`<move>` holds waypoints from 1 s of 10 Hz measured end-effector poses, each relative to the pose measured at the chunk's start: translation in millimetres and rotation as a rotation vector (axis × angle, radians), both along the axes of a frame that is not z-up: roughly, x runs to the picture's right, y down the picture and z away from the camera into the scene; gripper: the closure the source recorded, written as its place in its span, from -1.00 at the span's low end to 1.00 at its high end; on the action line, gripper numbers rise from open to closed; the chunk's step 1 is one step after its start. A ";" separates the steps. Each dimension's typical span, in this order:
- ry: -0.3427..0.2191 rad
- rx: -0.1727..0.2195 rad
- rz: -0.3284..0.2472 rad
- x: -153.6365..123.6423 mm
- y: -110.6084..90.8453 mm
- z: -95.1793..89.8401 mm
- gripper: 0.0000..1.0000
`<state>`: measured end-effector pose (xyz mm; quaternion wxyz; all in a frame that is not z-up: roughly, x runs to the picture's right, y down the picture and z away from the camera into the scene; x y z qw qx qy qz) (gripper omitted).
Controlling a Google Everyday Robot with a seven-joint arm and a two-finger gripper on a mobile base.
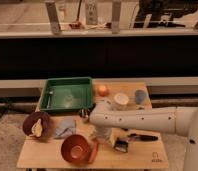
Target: Place pepper in tray
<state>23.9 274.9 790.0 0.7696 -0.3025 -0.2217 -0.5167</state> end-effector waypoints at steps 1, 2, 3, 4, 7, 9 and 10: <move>-0.018 -0.011 0.012 -5.5 3.0 -2.4 -0.30; -0.033 -0.027 0.021 -10.0 6.0 -3.3 -0.10; -0.043 -0.043 0.029 -12.3 9.8 -2.8 0.14; -0.050 -0.054 0.032 -14.6 12.6 -1.8 0.30; -0.067 -0.085 0.045 -18.7 16.8 0.9 0.89; -0.068 -0.087 0.044 -18.1 15.6 -1.6 0.95; -0.070 -0.088 0.041 -19.3 15.9 -1.9 0.86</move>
